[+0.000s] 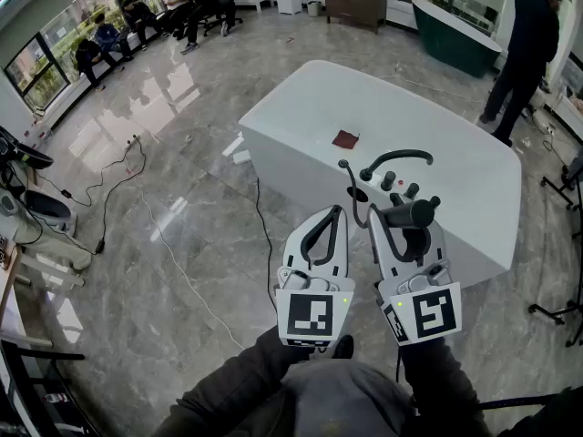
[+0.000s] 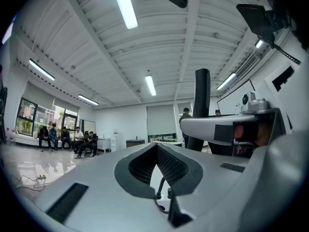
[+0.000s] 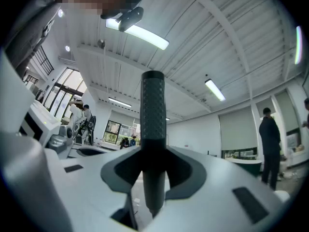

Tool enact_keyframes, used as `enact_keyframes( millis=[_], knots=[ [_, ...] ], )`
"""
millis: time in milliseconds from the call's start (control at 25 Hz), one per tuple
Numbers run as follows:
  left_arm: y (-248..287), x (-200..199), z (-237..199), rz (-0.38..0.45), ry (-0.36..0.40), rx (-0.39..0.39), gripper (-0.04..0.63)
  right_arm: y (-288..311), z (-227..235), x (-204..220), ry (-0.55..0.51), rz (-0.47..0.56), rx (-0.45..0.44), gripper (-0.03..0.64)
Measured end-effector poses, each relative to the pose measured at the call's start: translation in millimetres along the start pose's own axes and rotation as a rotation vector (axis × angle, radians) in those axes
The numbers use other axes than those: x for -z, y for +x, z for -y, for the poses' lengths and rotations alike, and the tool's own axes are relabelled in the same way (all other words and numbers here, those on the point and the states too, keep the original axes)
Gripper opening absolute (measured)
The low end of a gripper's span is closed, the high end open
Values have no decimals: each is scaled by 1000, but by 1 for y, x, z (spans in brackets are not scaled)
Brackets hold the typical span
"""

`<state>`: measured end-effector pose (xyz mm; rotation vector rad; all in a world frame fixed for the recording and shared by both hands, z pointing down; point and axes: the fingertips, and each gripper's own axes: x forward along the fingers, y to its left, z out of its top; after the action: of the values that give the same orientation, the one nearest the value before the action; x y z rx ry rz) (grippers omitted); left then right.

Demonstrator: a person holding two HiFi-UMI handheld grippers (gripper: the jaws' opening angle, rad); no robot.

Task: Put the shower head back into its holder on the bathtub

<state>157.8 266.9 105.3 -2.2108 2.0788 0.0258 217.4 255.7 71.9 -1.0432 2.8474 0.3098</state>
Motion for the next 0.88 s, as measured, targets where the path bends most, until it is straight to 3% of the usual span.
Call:
enact_keyframes(
  millis=[880],
  knots=[
    [6, 10, 16, -23, 7, -85, 3, -13, 24, -5, 24, 26, -64, 132]
  ],
)
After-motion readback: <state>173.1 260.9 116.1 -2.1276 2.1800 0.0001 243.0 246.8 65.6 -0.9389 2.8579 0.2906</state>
